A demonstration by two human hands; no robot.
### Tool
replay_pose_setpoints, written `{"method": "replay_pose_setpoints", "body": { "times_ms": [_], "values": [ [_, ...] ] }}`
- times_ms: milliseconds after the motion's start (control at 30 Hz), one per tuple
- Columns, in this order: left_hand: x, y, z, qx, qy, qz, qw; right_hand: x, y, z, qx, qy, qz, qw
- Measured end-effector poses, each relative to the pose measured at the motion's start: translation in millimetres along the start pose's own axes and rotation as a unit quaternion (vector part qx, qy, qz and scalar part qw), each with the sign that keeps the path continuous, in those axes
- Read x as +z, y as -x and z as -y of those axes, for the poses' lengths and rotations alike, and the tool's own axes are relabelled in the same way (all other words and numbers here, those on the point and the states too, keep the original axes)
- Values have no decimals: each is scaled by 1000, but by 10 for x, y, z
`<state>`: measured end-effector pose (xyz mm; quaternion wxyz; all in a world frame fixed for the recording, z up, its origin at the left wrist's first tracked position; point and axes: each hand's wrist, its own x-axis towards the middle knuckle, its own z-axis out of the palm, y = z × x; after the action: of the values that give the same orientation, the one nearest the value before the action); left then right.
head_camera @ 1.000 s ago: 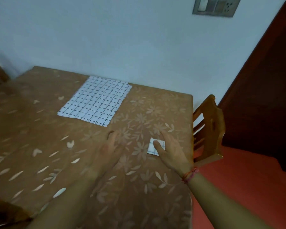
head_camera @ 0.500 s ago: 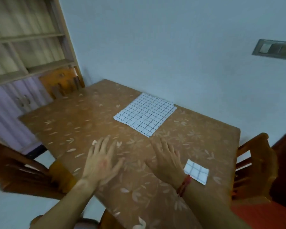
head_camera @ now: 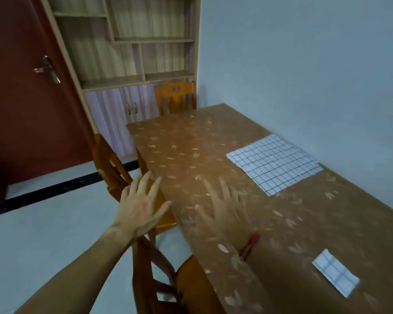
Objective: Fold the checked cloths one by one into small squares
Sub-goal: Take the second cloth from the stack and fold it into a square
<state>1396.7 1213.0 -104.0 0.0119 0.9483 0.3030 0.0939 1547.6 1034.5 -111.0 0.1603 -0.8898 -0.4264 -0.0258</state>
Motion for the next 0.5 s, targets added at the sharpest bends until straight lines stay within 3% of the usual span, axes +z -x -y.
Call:
{"method": "replay_pose_setpoints", "body": {
  "times_ms": [233, 500],
  "values": [
    [-36, 234, 928, -57, -9, -43, 997, 241, -125, 883, -39, 34, -4, 999],
    [-206, 288, 1964, -70, 15, -43, 996, 444, -373, 1854, 17, 87, 9, 996]
  ]
}}
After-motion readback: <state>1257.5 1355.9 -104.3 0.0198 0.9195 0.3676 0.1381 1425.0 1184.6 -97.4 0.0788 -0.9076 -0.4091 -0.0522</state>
